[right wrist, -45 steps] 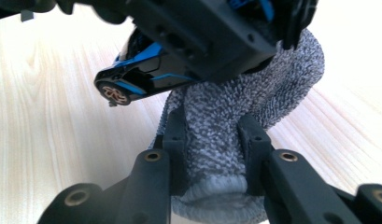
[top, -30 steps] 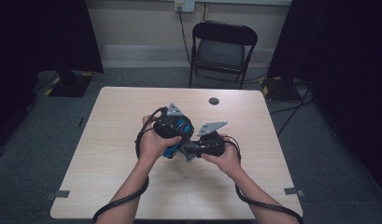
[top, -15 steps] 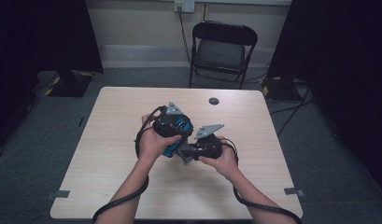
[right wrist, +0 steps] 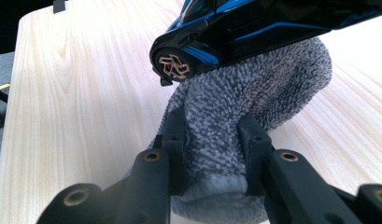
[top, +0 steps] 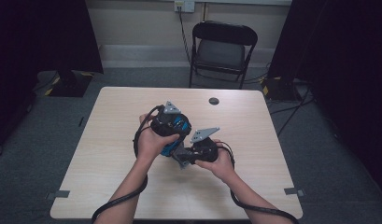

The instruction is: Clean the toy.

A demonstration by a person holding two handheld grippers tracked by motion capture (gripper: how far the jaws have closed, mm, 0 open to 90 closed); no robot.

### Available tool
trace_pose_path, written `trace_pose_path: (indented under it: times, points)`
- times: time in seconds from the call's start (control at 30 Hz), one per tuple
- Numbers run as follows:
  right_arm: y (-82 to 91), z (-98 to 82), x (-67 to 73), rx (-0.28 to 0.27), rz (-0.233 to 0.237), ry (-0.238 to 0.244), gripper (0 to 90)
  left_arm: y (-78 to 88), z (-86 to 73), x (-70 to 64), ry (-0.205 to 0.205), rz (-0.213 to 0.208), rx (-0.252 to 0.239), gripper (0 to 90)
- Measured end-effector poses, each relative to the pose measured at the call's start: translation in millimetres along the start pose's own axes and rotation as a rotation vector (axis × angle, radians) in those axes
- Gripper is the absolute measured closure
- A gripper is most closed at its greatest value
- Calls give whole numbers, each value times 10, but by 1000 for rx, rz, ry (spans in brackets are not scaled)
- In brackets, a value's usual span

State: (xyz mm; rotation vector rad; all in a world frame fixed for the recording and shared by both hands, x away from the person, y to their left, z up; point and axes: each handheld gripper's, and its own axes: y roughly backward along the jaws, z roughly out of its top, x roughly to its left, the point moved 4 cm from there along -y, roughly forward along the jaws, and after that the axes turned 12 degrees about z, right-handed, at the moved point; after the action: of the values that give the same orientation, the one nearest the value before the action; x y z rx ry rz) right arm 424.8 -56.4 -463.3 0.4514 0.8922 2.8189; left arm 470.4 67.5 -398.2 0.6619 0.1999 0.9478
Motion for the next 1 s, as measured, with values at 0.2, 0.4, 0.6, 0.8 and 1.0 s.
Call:
trace_pose_path:
  times: [0.2, 0.4, 0.6, 0.8, 1.0]
  points:
    - [-6, -7, 2, 4, 2, 4, 694, -9, 10, 15, 14, 2, -4, 255]
    - [-40, -24, 27, 6, 17, 2, 694, -10, 39, 26, 27, 4, -14, 255]
    - [-58, -26, 41, 9, 24, 5, 694, -26, 48, 50, 43, 10, -13, 255]
    - [-79, -41, 52, 17, 34, 6, 694, -35, 46, 70, 53, 13, -19, 255]
    - [-121, -54, 84, 23, 47, 12, 694, -28, 51, 107, 59, 21, -29, 255]
